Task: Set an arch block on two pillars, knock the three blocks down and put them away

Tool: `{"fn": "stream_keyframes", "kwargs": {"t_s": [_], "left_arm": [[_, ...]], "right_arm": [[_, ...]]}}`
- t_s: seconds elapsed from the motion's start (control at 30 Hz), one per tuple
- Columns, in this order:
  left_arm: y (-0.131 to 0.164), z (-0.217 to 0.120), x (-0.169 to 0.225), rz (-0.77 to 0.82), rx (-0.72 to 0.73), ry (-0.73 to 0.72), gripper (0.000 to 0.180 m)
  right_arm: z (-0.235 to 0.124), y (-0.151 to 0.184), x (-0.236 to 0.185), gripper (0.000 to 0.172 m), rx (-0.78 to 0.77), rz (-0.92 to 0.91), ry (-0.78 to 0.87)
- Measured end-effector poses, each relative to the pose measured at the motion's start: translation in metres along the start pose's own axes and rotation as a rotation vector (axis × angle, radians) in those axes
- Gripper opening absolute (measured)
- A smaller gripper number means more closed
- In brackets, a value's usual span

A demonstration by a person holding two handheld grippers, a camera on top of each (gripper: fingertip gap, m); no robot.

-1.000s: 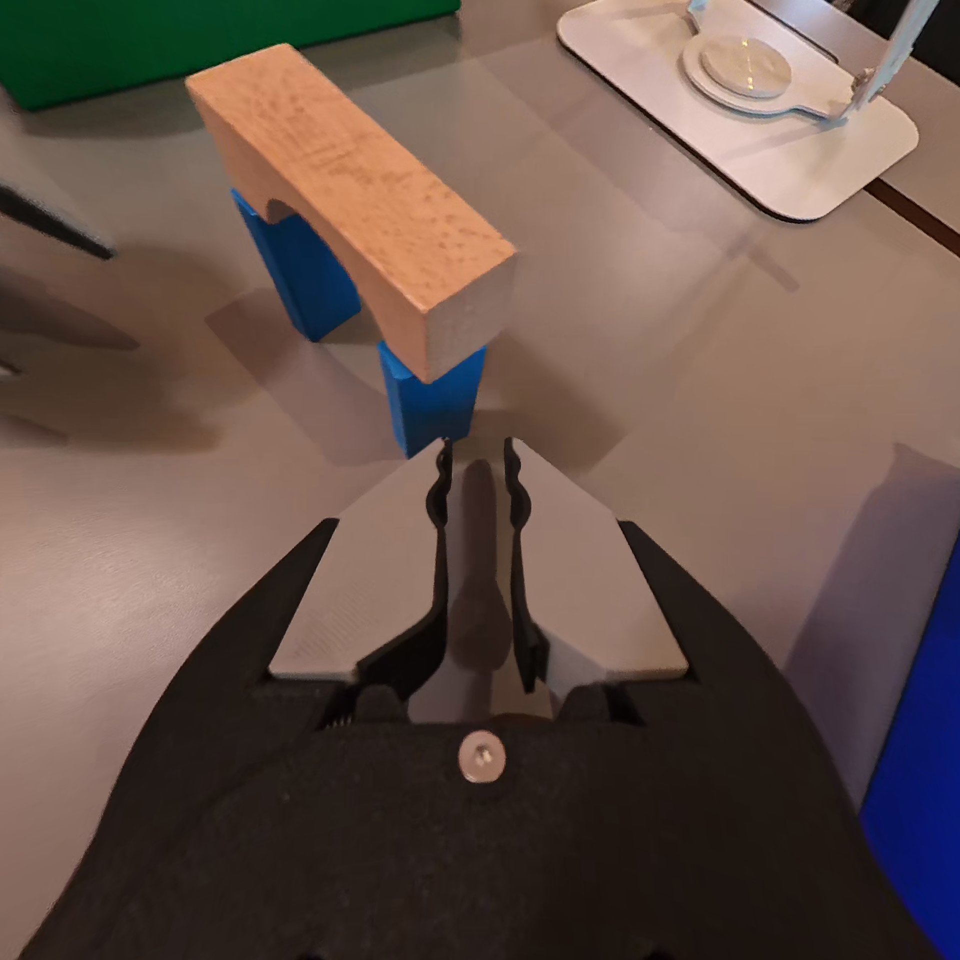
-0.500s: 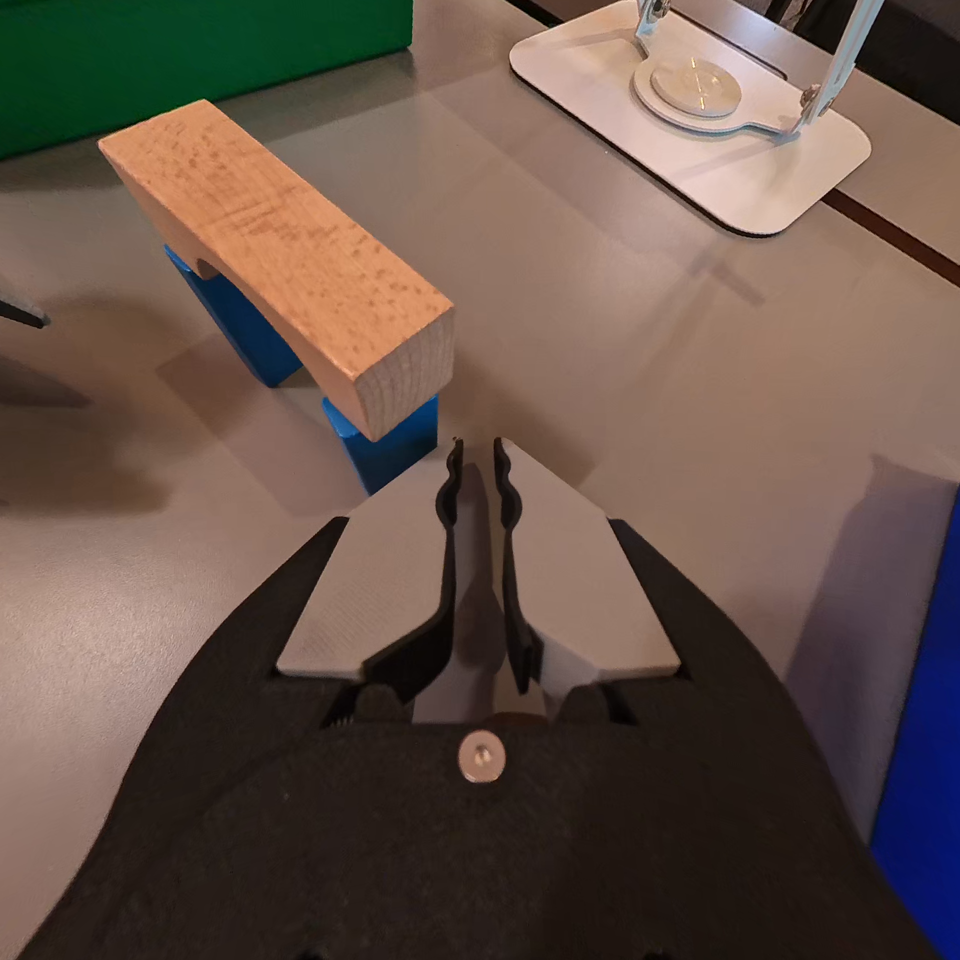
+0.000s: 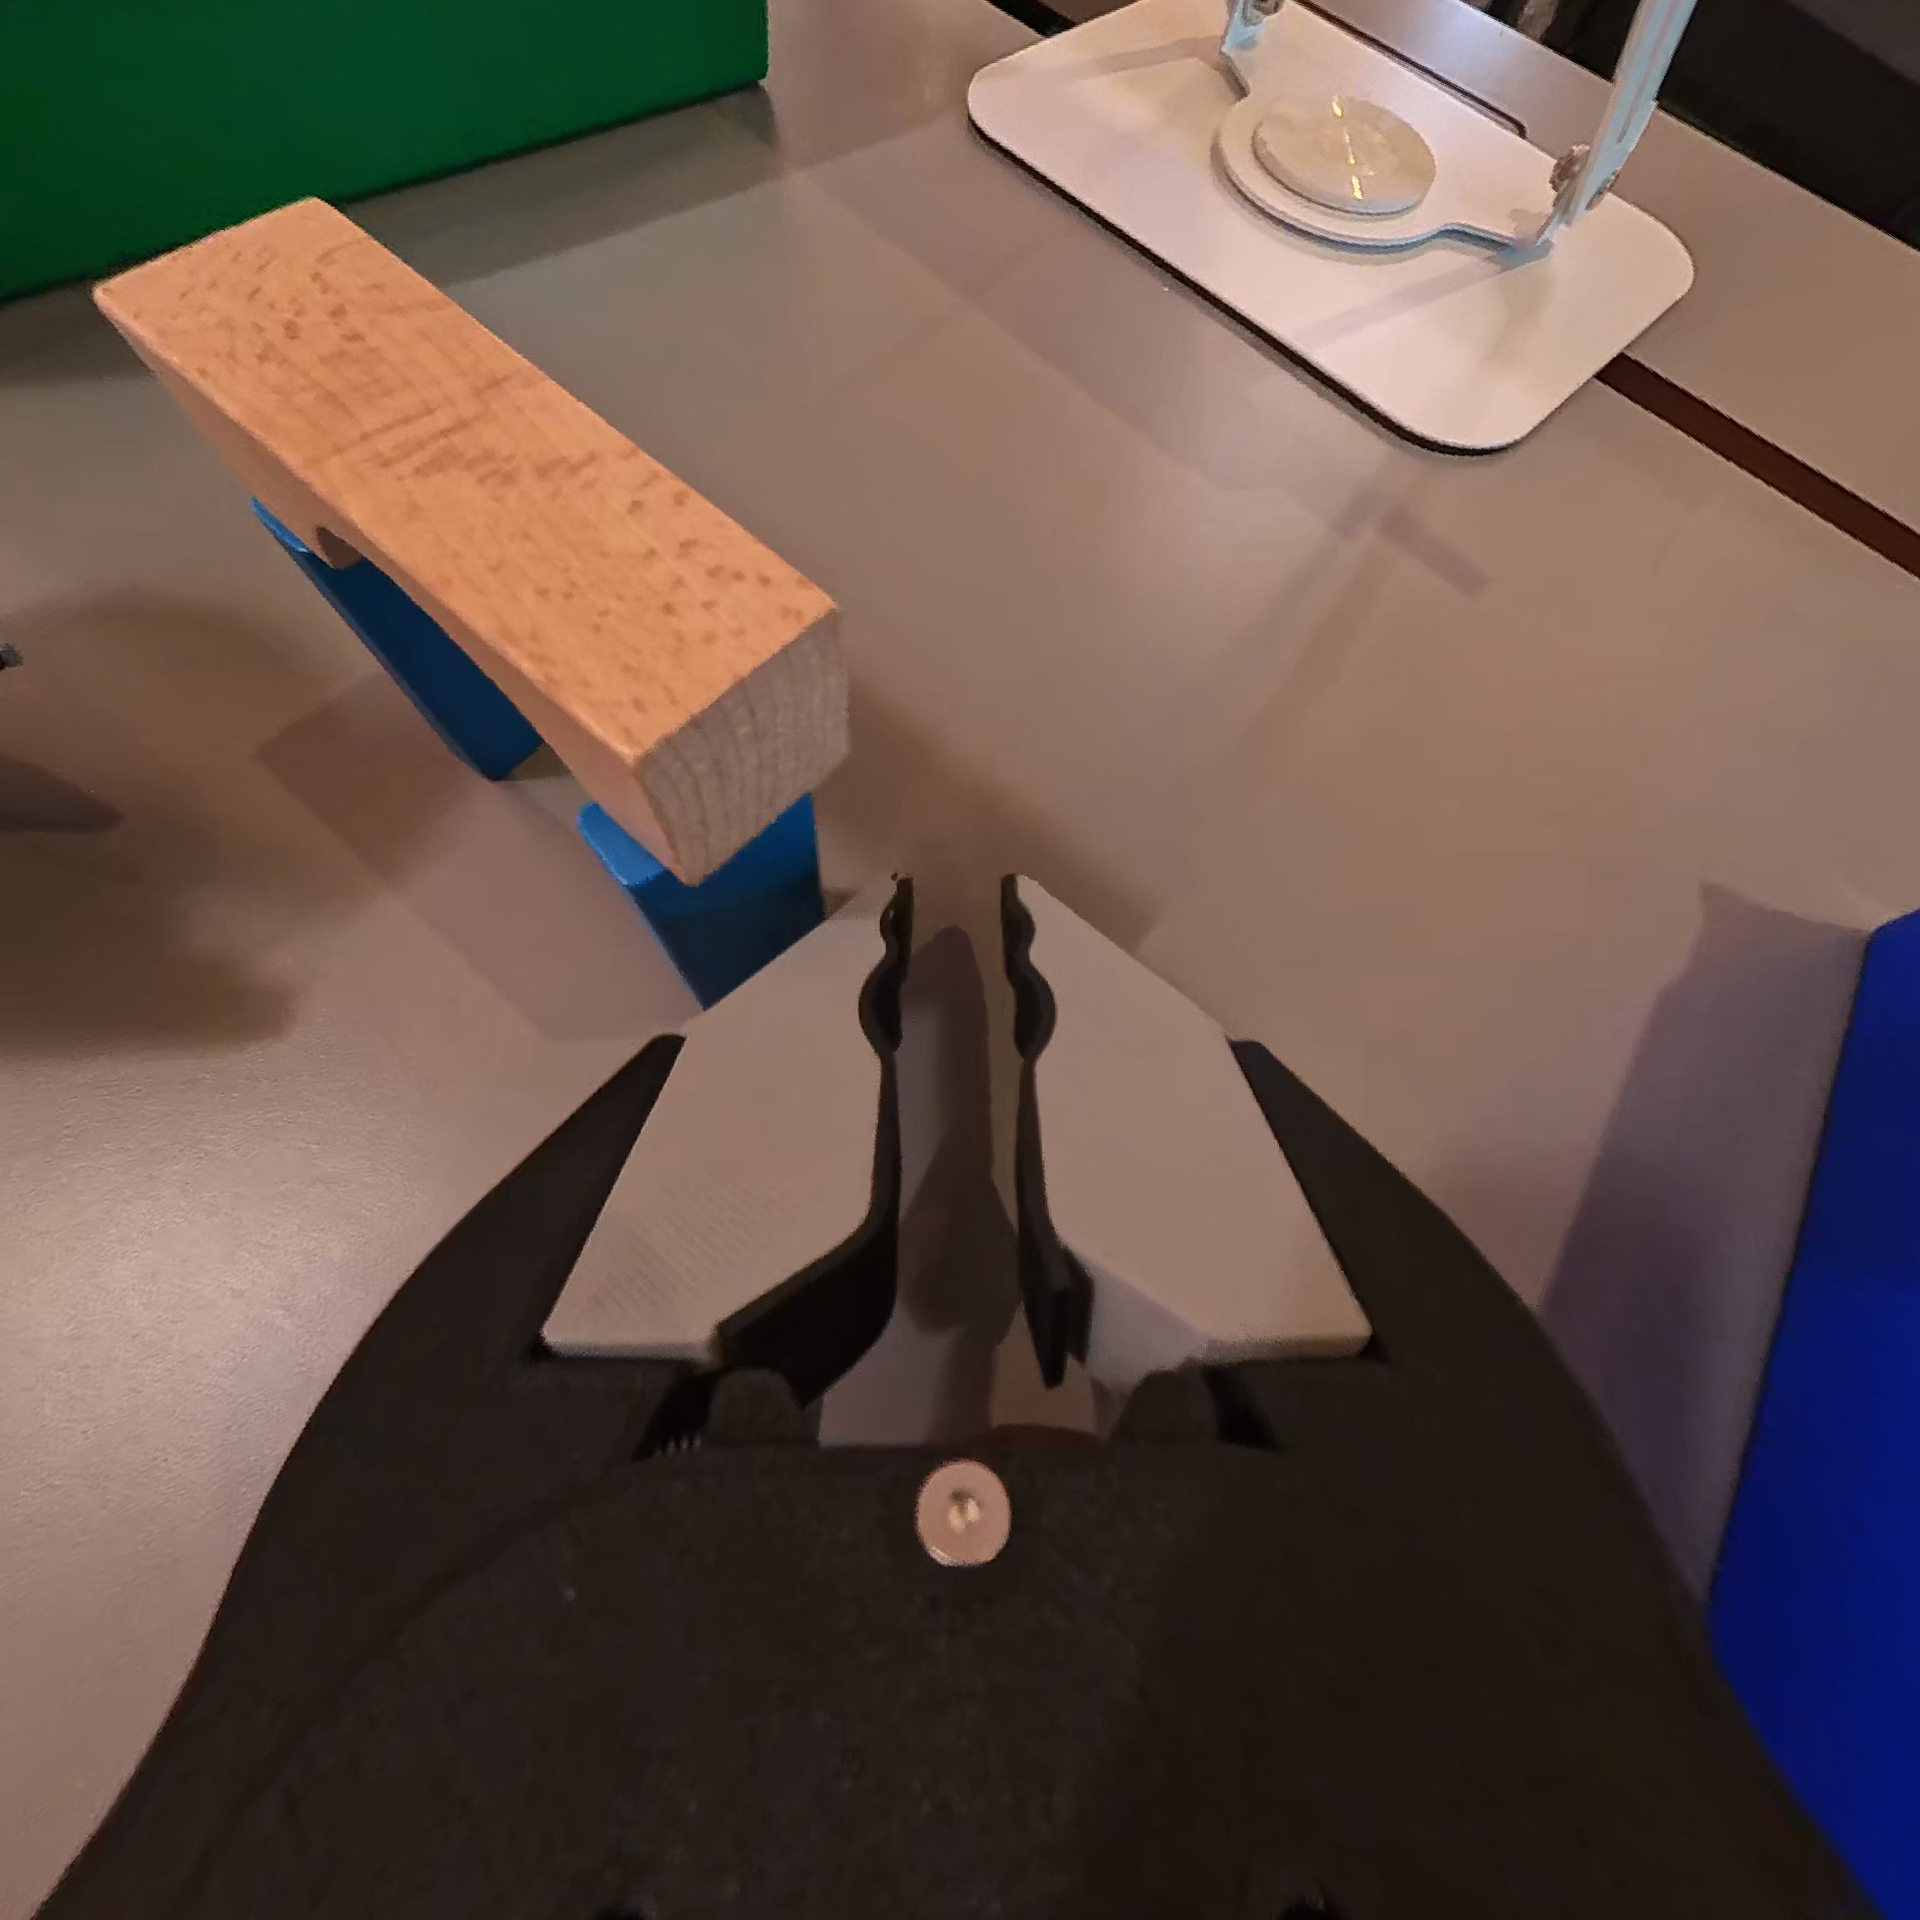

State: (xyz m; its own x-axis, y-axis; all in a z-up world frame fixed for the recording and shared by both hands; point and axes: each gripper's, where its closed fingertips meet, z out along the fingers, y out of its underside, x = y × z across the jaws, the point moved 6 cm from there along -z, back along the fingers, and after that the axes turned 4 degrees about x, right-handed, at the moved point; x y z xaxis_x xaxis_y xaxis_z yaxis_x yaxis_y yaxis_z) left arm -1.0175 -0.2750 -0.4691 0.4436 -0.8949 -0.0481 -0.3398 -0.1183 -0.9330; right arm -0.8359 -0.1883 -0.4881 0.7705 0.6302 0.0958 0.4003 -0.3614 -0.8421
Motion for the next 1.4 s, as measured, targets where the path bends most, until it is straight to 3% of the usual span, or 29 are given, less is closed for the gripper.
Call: {"fn": "stream_keyframes", "kwargs": {"t_s": [0.17,0.33,0.6,0.93,1.4], "left_arm": [[0.0,-0.002,0.001,-0.004,0.01,0.004,0.041],[0.0,-0.001,0.002,-0.003,0.001,0.01,0.041],[0.0,-0.002,0.003,0.002,0.005,0.007,0.041],[0.001,-0.001,0.003,0.006,0.0,0.007,0.041],[0.0,-0.001,0.002,-0.002,0.005,0.007,0.041]], "right_arm": [[-0.031,0.003,-0.002,0.017,0.049,0.014,0.02],[-0.05,-0.007,-0.038,0.012,0.206,-0.019,-0.078],[-0.025,-0.003,-0.074,0.005,0.107,-0.18,-0.078],[-0.014,-0.009,-0.075,0.006,0.103,-0.132,-0.107],[-0.007,-0.008,-0.068,0.0,0.059,-0.139,-0.026]]}}
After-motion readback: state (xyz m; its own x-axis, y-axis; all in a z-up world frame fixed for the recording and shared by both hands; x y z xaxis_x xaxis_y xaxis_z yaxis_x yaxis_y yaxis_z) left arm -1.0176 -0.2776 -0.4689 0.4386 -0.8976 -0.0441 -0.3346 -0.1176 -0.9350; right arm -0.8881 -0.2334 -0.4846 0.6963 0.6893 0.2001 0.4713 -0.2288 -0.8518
